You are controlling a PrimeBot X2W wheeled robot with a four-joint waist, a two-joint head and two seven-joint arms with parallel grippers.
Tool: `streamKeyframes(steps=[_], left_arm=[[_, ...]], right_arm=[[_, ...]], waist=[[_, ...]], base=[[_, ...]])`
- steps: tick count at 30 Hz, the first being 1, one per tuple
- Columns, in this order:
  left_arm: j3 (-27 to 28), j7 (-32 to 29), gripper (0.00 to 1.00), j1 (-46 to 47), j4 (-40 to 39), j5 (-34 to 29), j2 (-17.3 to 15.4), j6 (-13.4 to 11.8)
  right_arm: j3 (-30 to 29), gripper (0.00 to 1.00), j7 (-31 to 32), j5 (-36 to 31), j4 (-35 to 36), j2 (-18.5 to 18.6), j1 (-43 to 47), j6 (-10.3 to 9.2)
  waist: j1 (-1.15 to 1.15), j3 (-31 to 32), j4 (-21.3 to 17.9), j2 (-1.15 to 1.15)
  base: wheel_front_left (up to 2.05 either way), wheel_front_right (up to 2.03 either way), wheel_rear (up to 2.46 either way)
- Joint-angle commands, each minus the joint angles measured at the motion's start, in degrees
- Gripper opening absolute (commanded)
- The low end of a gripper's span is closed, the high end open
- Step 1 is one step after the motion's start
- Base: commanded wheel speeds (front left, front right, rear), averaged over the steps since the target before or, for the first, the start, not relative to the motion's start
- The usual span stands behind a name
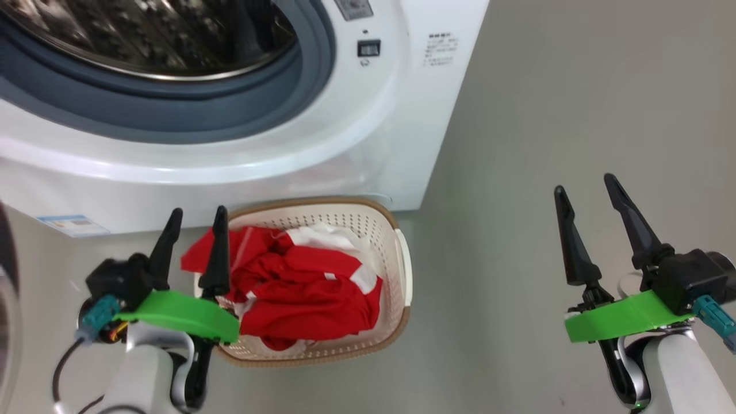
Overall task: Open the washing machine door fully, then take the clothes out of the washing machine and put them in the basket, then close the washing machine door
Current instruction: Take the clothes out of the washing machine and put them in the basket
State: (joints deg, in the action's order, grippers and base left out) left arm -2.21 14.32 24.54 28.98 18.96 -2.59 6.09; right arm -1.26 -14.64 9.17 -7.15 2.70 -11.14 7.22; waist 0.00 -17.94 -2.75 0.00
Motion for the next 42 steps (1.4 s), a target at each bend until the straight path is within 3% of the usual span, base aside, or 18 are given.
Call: streamKeyframes(steps=[1, 8, 19, 42], left_arm=[[2.1, 0.7, 1.0, -1.6, -3.8, -0.4, -0.8, 0.4], [3.6, 0.7, 1.0, -8.2, -12.9, -1.1, -0.4, 0.6], [3.2, 0.7, 1.0, -14.3, -21.4, -4.7, -0.3, -2.3], [4.3, 0.7, 1.0, -23.6, -25.3, -4.0, -0.3, -5.2]], right_arm=[[0.9, 1.0, -0.4, -1.1, 1.1, 0.2, 0.7, 0.26], [0.2, 1.0, -0.4, -3.7, 0.7, 0.2, 2.2, 0.26], [-1.2, 1.0, -0.4, -5.7, 2.0, 0.2, 5.7, 0.26], [-2.1, 1.0, -0.4, -5.0, 5.3, 0.2, 12.0, 0.26]], waist=[[0.0, 3.4, 2.0, 0.0], [0.0, 8.0, 2.0, 0.0], [0.0, 12.8, 1.7, 0.0], [0.0, 17.3, 1.2, 0.0]], base=[[0.0, 0.0, 0.0], [0.0, 0.0, 0.0], [0.0, 0.0, 0.0], [0.0, 0.0, 0.0]])
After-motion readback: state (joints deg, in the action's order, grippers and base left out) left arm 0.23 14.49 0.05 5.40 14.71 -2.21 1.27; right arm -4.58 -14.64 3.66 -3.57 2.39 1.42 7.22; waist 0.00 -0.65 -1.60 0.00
